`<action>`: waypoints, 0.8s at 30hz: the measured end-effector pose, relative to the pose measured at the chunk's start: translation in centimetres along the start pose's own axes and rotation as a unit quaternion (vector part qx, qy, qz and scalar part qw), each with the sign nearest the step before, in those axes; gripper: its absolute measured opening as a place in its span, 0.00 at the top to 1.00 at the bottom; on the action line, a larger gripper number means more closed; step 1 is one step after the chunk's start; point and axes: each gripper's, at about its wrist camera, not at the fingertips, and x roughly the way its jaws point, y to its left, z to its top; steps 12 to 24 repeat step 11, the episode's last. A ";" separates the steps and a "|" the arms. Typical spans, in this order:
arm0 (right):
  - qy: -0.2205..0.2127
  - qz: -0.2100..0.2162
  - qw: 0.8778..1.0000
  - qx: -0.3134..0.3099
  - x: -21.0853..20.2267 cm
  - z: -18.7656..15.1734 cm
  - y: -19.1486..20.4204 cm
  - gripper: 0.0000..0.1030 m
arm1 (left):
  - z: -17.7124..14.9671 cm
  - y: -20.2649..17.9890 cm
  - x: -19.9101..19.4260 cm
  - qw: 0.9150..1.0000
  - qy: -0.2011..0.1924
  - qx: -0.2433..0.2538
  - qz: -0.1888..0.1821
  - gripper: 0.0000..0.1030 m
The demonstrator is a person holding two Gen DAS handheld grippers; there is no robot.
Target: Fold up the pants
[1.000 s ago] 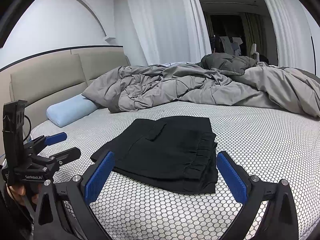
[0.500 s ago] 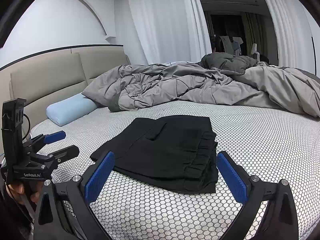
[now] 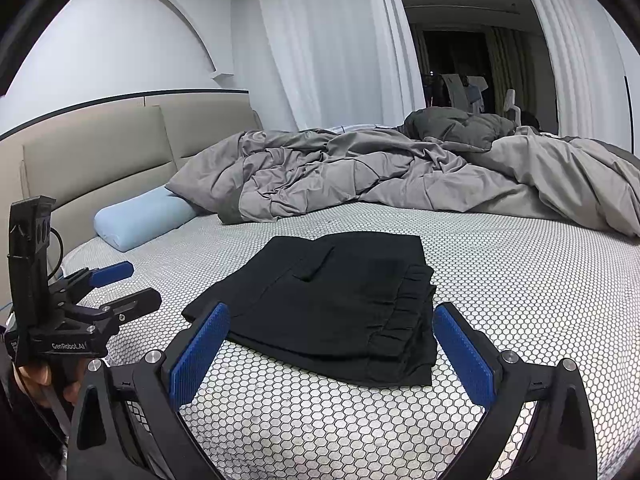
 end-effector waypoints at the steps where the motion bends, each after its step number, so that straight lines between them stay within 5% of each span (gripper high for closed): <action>1: 0.001 0.000 1.000 0.000 0.1 0.0 0.0 0.00 | 0.1 0.1 0.0 1.000 -0.001 0.000 0.001 0.00; 24: 0.001 0.009 1.000 -0.015 0.6 -0.3 1.0 0.00 | -0.5 0.0 0.2 1.000 -0.007 -0.004 -0.006 0.00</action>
